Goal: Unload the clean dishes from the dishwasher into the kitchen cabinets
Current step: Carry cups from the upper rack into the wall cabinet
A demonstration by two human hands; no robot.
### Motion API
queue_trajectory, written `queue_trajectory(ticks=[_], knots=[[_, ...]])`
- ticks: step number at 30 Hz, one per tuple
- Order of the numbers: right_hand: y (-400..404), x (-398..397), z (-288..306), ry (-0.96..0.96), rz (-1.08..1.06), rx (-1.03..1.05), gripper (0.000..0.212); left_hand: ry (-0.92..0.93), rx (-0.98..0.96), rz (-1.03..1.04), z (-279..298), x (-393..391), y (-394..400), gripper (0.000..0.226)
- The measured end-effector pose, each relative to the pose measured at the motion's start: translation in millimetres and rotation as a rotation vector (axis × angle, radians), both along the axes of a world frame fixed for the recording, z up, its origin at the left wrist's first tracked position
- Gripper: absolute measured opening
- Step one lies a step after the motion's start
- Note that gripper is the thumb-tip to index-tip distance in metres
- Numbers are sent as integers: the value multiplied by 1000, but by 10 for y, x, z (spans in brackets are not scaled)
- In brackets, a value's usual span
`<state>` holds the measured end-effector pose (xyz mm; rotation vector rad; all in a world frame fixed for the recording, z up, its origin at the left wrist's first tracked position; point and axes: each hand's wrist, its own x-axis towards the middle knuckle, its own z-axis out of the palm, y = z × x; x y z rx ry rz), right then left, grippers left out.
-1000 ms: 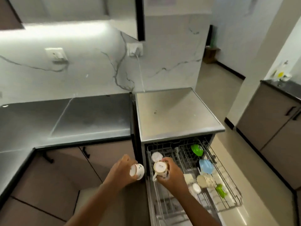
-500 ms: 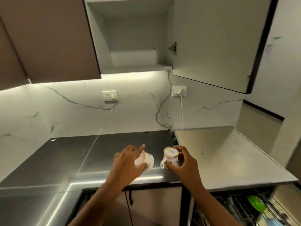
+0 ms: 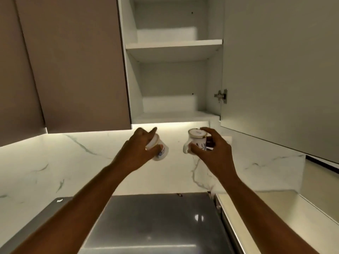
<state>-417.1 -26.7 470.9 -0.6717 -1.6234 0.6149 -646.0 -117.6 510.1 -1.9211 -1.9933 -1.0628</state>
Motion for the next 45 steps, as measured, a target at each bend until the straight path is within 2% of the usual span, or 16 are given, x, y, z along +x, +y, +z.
queue_trajectory(ticks=[2,5,11,14,21,24,27,30,33,36,40,44,45], knots=[[286,-187,287,16,-1,49,61,49,18,38,346,-99,229,73],[714,-479,623,29,-8,91,58,24,65,61,756,-246,556,76],[1610,-979,1108,-35,-23,107,56,12,86,161,1316,-626,1401,58],[2043,-1210,1282,-97,-65,114,59,5,99,179,1434,-844,1850,58],[2833,-1703,1441,-251,-106,66,55,15,-17,232,1526,-1251,2673,58],[3042,-1874,1476,-289,-97,7,51,-4,-76,246,1476,-1429,2950,47],[3168,-2050,1523,-367,-63,-62,51,-56,-120,260,1394,-1554,3167,54],[3291,-2225,1557,-365,-25,-133,55,-46,-169,266,1371,-1679,3420,54],[3430,-2386,1555,-407,-39,-131,58,17,-185,283,1412,-1723,3641,43],[3579,-2598,1592,-529,-61,-89,67,36,-189,322,1448,-1793,3850,26],[3770,-2791,1635,-605,-100,-53,60,74,-224,346,1409,-1870,4135,36],[3884,-2865,1615,-657,-124,-78,47,66,-226,365,1406,-1894,4220,21],[3934,-2888,1607,-670,-128,-86,47,71,-233,365,1410,-1907,4268,24]])
